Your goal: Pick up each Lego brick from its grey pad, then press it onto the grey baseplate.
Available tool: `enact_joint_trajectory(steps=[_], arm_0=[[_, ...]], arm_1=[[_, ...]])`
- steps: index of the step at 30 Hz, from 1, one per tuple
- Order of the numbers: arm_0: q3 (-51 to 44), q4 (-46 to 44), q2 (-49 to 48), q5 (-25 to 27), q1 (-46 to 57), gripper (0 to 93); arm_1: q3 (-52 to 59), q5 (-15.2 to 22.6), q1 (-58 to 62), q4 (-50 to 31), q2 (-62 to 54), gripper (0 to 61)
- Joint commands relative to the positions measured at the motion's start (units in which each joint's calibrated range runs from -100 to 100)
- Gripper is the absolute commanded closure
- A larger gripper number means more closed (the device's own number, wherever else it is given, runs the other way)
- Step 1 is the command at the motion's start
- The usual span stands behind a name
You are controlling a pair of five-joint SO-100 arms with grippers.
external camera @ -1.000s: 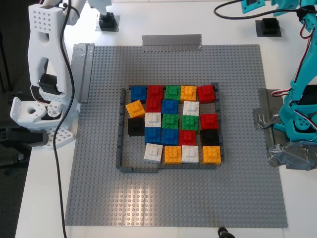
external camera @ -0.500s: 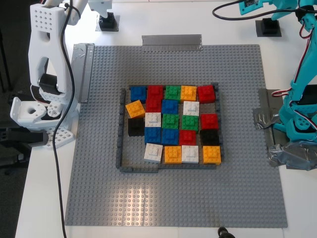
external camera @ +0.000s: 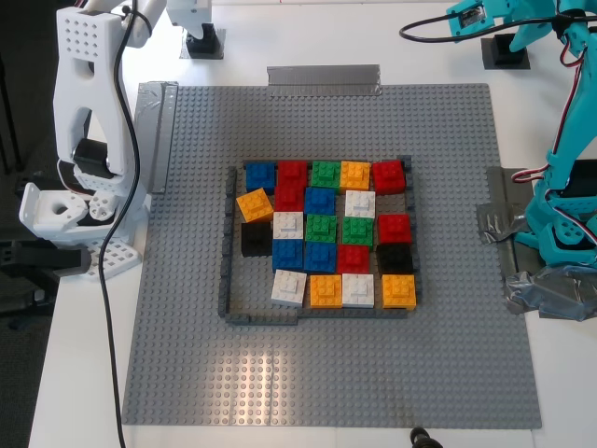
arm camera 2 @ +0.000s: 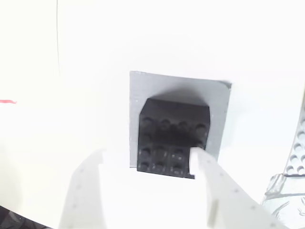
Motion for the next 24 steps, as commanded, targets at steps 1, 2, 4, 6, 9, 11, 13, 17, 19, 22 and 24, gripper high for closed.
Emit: enact_joint_trajectory(steps=[1,2,4,6,9,11,13,17,19,22,24], arm_0=[[-0.55,-2.06,-0.36,0.08,1.24,73.5],[-0.46,-2.47,-0.36,0.08,1.24,73.5],[-0.37,-2.71,-0.27,0.08,1.24,73.5],[-0.28,-2.71,-0.27,0.08,1.17,73.5],[-0.19,-2.71,0.16,0.08,1.17,73.5],[-0.55,-2.71,1.36,0.08,1.17,73.6],[-1.09,-2.79,2.39,0.08,1.24,73.6],[-1.18,-2.79,2.48,0.08,1.31,73.7],[-1.18,-2.79,2.13,0.08,1.31,74.0],[-1.27,-2.79,2.05,0.08,1.31,74.1],[-1.91,-2.63,2.05,0.08,1.31,74.2]], arm_1=[[-0.28,-0.05,-0.27,-1.03,-1.14,40.6],[-0.28,-0.05,-0.27,-1.20,-1.14,41.0],[-0.37,-0.15,-0.34,-1.28,-0.97,41.8],[-0.37,-0.25,-0.42,-0.95,-0.80,42.2],[-0.28,-0.30,-0.49,-0.38,-0.45,43.0],[-0.19,-0.44,-0.49,-0.22,-0.45,47.4],[-0.19,-0.49,-0.49,-0.14,-0.54,51.6],[-0.19,-0.44,-0.49,0.02,-1.06,55.8],[-0.19,-0.25,-0.56,0.02,-1.31,57.8],[-0.28,0.24,-0.56,0.02,-1.74,59.6],[-1.18,0.39,-0.49,0.11,-2.34,61.0]])
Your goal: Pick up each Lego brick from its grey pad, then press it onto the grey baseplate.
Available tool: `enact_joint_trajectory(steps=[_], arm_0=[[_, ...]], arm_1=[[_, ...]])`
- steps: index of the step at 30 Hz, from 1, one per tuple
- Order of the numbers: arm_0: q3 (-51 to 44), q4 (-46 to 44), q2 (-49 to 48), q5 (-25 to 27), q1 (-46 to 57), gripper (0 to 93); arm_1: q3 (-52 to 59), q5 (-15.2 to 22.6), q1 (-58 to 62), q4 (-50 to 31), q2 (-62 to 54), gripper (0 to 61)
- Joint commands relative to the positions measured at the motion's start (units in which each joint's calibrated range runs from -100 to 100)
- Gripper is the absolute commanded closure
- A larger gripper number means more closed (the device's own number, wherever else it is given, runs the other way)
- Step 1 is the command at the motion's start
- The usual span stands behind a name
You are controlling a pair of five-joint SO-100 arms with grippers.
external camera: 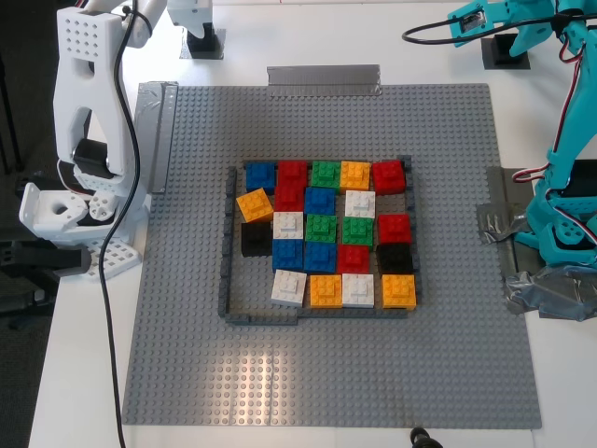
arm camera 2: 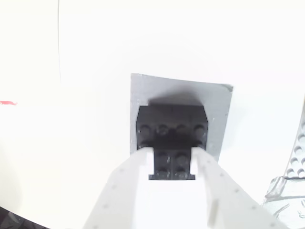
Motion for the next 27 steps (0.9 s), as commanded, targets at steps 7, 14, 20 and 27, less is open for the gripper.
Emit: enact_joint_trajectory(steps=[7,14,20,27], arm_0=[[-3.90,-0.20,-1.17,0.03,0.72,74.3],[-3.36,-0.12,-1.08,0.03,0.72,74.3],[-3.18,-0.44,-0.39,0.03,0.72,76.7],[-3.36,-0.44,-0.39,-0.26,1.37,82.6]], arm_1=[[-6.15,-0.39,0.16,3.52,-7.67,61.2],[-6.96,-1.37,1.40,8.81,-14.88,61.2],[-0.37,-1.42,3.79,10.68,-24.66,61.2],[11.01,-2.01,8.07,14.18,-37.71,61.2]])
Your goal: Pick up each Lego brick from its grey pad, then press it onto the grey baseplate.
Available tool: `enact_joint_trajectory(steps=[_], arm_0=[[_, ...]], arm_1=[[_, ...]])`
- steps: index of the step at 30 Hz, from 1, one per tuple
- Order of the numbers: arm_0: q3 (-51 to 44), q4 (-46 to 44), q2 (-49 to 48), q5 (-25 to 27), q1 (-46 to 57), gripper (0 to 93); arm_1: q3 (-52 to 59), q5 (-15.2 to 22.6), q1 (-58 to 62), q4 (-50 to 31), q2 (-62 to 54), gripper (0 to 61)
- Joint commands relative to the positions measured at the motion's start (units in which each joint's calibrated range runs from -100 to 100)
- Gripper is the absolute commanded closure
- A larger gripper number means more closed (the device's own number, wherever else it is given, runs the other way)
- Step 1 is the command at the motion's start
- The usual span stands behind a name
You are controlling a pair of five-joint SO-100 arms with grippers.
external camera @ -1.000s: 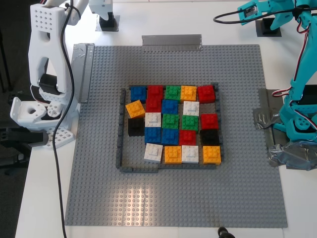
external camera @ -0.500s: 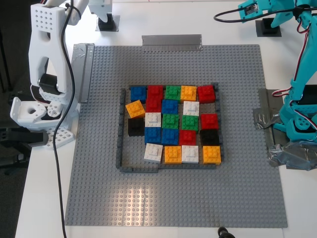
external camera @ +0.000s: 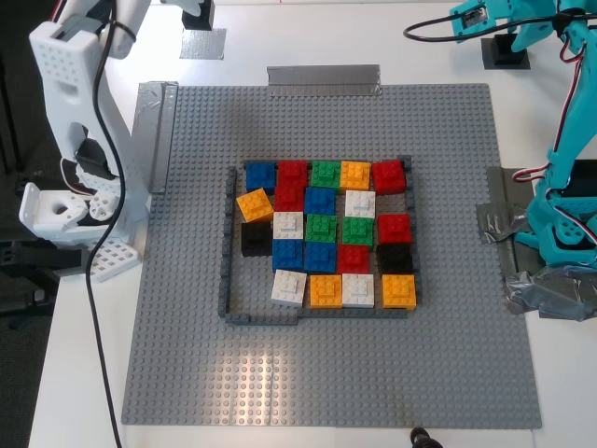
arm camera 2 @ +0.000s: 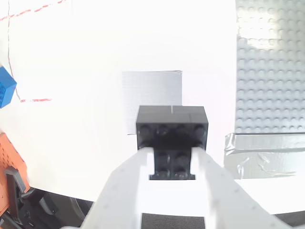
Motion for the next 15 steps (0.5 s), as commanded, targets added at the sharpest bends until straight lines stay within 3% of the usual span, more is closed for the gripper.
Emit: enact_joint_trajectory(steps=[1,8,15], arm_0=[[-1.81,-0.44,-0.39,-0.31,0.85,83.0],[-2.08,-0.44,-0.39,-0.21,1.00,92.7],[-2.44,1.75,-3.40,-0.02,1.00,92.7]], arm_1=[[5.75,-0.93,3.20,2.68,-15.85,61.2],[16.40,-3.18,11.39,8.70,-27.53,61.2],[32.66,-4.50,24.38,9.43,-43.15,61.2]])
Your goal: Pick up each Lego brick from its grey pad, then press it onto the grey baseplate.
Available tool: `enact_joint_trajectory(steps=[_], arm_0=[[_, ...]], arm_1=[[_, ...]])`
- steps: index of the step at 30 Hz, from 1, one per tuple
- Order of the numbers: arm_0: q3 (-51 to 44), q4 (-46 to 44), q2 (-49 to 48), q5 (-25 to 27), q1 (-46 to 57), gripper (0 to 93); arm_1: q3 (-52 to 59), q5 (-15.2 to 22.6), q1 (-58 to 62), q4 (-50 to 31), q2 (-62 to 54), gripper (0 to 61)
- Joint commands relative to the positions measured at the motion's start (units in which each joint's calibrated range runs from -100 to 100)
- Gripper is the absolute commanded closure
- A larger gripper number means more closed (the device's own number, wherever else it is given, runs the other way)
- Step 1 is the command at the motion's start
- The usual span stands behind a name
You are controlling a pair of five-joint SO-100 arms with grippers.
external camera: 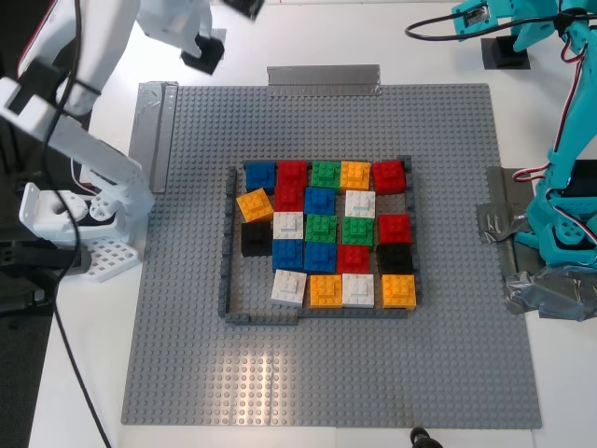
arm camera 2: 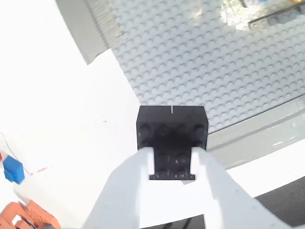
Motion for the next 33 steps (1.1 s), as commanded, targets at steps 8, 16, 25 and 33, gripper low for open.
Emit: enact_joint_trajectory(steps=[8,16,25,33], arm_0=[[-1.44,13.71,-16.44,1.76,-4.01,92.7],[8.49,23.07,-27.52,8.01,-17.14,92.7],[27.72,23.07,-40.05,13.82,-31.36,92.7],[35.76,25.02,-44.08,15.87,-38.98,92.7]], arm_1=[[19.58,-0.93,27.06,3.84,-23.91,61.2],[31.86,3.32,49.69,3.60,-30.52,61.2],[37.10,10.84,70.51,-2.99,-31.04,61.2],[44.78,14.60,79.58,-17.23,-31.47,61.2]])
